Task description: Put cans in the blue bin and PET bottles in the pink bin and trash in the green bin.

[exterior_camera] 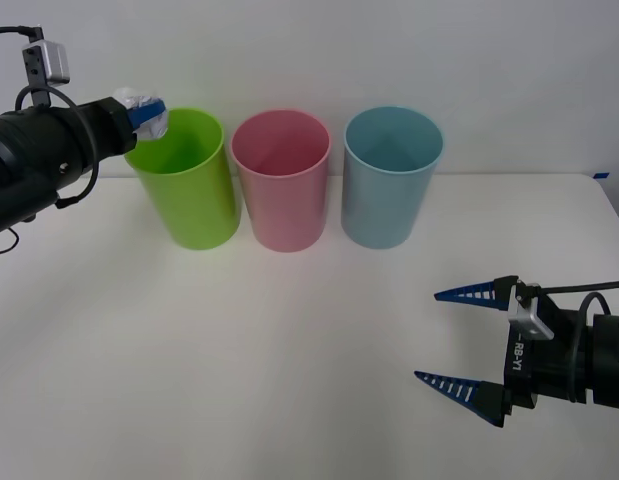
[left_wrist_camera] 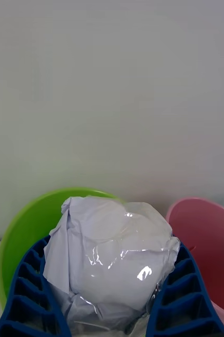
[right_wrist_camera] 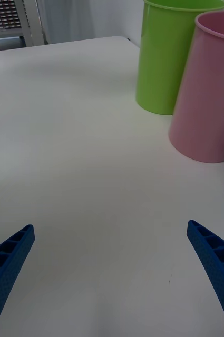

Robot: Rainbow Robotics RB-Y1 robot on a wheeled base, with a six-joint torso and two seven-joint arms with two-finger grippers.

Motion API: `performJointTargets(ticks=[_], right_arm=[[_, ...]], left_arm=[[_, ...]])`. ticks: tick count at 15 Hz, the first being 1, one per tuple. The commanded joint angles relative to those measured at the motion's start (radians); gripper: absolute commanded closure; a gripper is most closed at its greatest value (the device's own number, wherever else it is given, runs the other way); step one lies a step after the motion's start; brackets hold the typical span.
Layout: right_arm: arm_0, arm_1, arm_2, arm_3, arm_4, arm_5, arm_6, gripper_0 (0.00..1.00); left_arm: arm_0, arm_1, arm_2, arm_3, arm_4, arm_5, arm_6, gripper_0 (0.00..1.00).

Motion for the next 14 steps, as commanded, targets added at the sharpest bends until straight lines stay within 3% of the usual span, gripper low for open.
performJointTargets(ticks=[1,4,9,14], right_arm=[[0.0,0.0,0.0,0.0,0.0,0.0,0.0,0.0],[0.0,0.0,0.0,0.0,0.0,0.0,0.0,0.0],[0.0,0.0,0.0,0.0,0.0,0.0,0.0,0.0],[0.0,0.0,0.0,0.0,0.0,0.0,0.0,0.0]], left_arm=[[-0.141,-0.022,-0.148,0.045,0.083,0.018,-0.001,1.0],[-0.216,-0.088,-0.225,0.151,0.115,0.018,0.0,1.0],[-0.361,-0.118,-0.401,0.2,0.259,0.014,0.008,1.0],[-0.377,-0.134,-0.401,0.208,0.295,0.014,0.013,1.0]])
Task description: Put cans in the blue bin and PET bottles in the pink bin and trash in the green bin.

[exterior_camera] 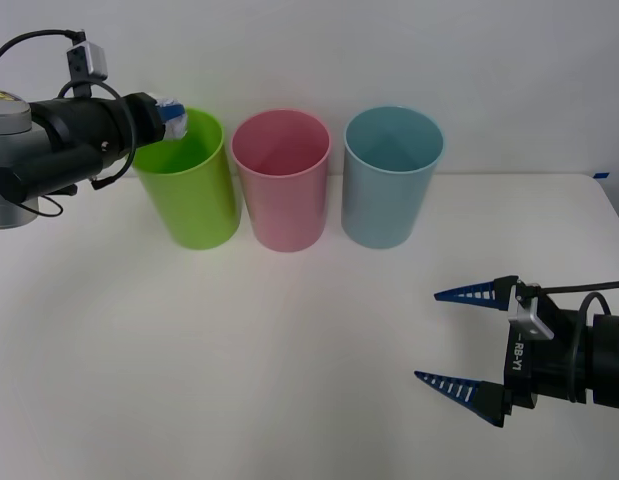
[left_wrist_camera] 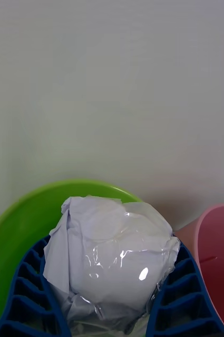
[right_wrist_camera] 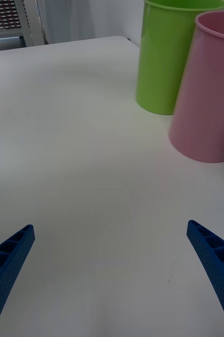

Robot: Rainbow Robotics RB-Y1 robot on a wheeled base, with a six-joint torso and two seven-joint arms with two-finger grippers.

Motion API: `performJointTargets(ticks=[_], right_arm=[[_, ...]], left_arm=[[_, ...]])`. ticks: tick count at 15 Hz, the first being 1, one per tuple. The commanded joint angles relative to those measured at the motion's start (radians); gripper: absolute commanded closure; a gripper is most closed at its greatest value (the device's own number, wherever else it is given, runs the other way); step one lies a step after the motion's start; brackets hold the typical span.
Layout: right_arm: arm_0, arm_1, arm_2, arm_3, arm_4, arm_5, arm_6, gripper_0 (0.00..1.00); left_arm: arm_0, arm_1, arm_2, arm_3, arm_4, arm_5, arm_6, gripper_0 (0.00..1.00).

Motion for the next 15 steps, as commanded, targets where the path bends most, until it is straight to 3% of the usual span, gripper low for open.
performJointTargets(ticks=[1,14,15], right_arm=[[0.0,0.0,0.0,0.0,0.0,0.0,0.0,0.0],[0.0,0.0,0.0,0.0,0.0,0.0,0.0,0.0],[0.0,0.0,0.0,0.0,0.0,0.0,0.0,0.0]], left_arm=[[-0.006,-0.003,0.0,0.002,0.014,0.001,-0.001,1.0],[-0.006,-0.009,-0.009,0.009,0.026,0.013,-0.01,1.0],[-0.008,-0.007,-0.009,0.009,0.028,0.021,-0.012,0.73]])
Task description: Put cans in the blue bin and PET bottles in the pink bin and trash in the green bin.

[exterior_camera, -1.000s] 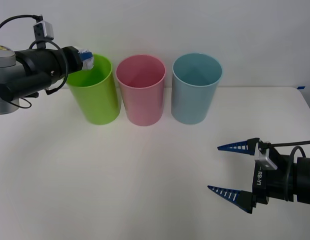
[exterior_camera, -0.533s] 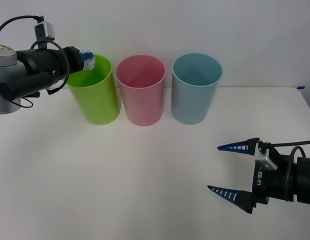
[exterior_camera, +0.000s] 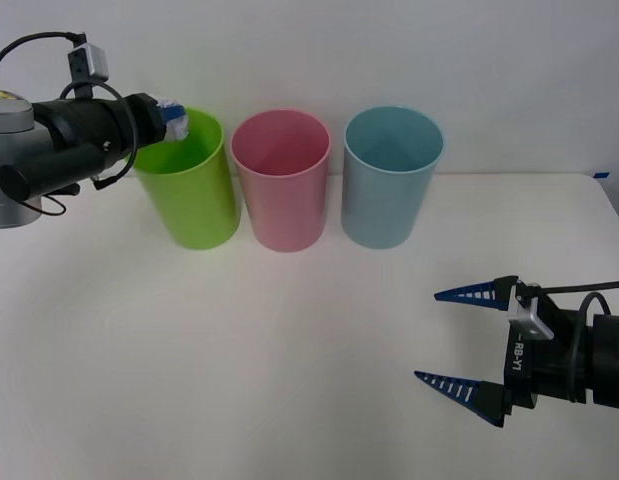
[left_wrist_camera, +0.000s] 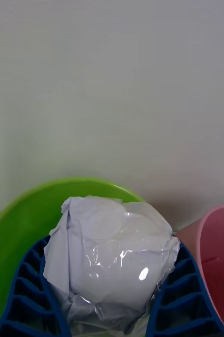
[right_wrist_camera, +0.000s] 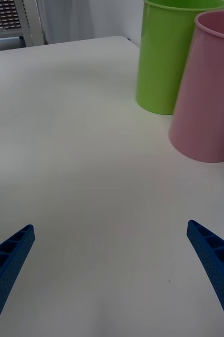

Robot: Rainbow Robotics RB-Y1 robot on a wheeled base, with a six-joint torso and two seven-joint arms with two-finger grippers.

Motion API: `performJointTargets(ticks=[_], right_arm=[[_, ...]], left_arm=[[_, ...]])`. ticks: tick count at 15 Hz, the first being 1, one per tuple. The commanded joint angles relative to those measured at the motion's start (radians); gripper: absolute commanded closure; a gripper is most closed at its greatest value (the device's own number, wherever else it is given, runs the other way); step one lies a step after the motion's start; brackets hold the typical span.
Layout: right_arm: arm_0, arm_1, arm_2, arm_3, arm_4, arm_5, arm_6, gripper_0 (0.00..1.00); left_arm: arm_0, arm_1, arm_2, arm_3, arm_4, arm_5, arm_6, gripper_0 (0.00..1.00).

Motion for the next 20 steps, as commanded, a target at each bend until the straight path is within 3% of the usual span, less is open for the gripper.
performJointTargets(ticks=[1,2,3,15,20], right_arm=[[0.0,0.0,0.0,0.0,0.0,0.0,0.0,0.0],[0.0,0.0,0.0,0.0,0.0,0.0,0.0,0.0],[0.0,0.0,0.0,0.0,0.0,0.0,0.0,0.0],[0.0,0.0,0.0,0.0,0.0,0.0,0.0,0.0],[0.0,0.0,0.0,0.0,0.0,0.0,0.0,0.0]], left_arm=[[-0.002,0.001,0.002,0.0,-0.002,0.019,-0.01,0.4],[-0.004,0.002,0.0,0.0,-0.002,0.021,-0.012,0.15],[-0.004,0.002,0.0,0.0,-0.002,0.019,-0.012,0.0],[-0.016,0.011,0.005,0.0,-0.034,0.009,-0.007,0.0],[-0.016,0.044,0.066,0.006,-0.101,-0.088,-0.015,0.0]])
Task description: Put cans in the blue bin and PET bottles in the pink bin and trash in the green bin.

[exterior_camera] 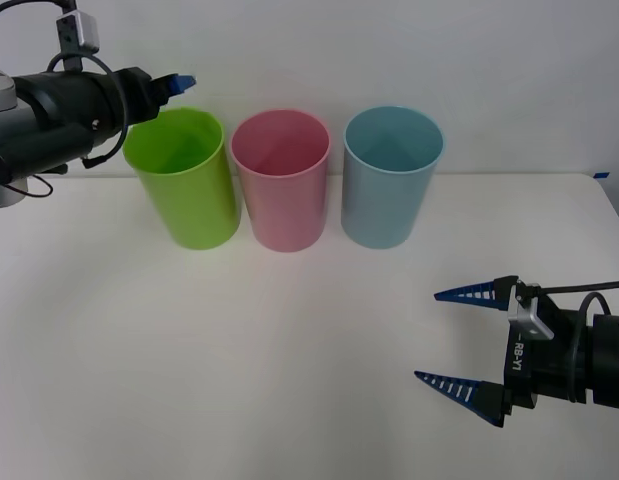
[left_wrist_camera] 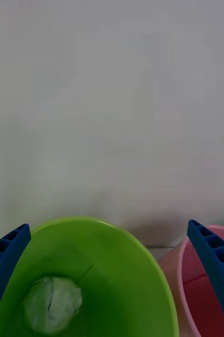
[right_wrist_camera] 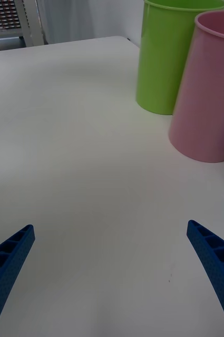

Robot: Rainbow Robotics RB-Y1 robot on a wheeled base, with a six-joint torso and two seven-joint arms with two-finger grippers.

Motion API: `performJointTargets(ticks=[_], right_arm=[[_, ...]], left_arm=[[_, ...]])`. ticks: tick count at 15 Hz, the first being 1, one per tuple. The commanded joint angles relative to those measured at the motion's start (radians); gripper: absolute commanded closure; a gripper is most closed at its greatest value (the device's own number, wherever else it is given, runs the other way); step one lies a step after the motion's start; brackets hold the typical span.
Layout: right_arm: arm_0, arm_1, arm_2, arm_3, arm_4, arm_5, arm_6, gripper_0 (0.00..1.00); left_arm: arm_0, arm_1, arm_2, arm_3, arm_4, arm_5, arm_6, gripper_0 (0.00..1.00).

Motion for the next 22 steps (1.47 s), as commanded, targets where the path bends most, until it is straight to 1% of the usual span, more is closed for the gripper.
performJointTargets(ticks=[1,5,7,9,11,13,15,17,18,20,21,22], right_arm=[[0.0,0.0,0.0,0.0,0.0,0.0,0.0,0.0],[0.0,0.0,0.0,0.0,0.0,0.0,0.0,0.0],[0.0,0.0,0.0,0.0,0.0,0.0,0.0,0.0],[0.0,0.0,0.0,0.0,0.0,0.0,0.0,0.0],[0.0,0.0,0.0,0.0,0.0,0.0,0.0,0.0],[0.0,0.0,0.0,0.0,0.0,0.0,0.0,0.0],[0.0,0.0,0.0,0.0,0.0,0.0,0.0,0.0],[0.0,0.0,0.0,0.0,0.0,0.0,0.0,0.0],[0.0,0.0,0.0,0.0,0.0,0.0,0.0,0.0],[0.0,0.0,0.0,0.0,0.0,0.0,0.0,0.0],[0.0,0.0,0.0,0.0,0.0,0.0,0.0,0.0],[0.0,0.0,0.0,0.0,0.0,0.0,0.0,0.0]], left_arm=[[0.0,0.025,0.029,0.001,-0.029,-0.054,-0.006,0.0],[0.002,0.061,0.094,0.031,-0.024,-0.213,-0.026,0.0],[0.002,0.092,0.112,0.048,-0.007,-0.337,-0.037,0.0],[0.002,0.124,0.117,0.051,0.014,-0.431,-0.05,0.0],[0.011,0.161,0.115,0.067,0.114,-0.541,-0.164,0.0],[0.025,0.18,0.115,0.091,0.192,-0.638,-0.256,0.0],[0.037,0.199,0.115,0.116,0.217,-0.702,-0.349,0.0],[0.068,0.222,0.115,0.136,0.264,-0.819,-0.432,0.0],[0.083,0.222,0.115,0.163,0.264,-0.885,-0.455,0.0],[0.121,0.227,0.115,0.203,0.235,-1.009,-0.472,0.0],[0.138,0.235,0.115,0.205,0.235,-1.046,-0.486,0.0],[0.155,0.242,0.115,0.211,0.234,-1.084,-0.526,0.0]])
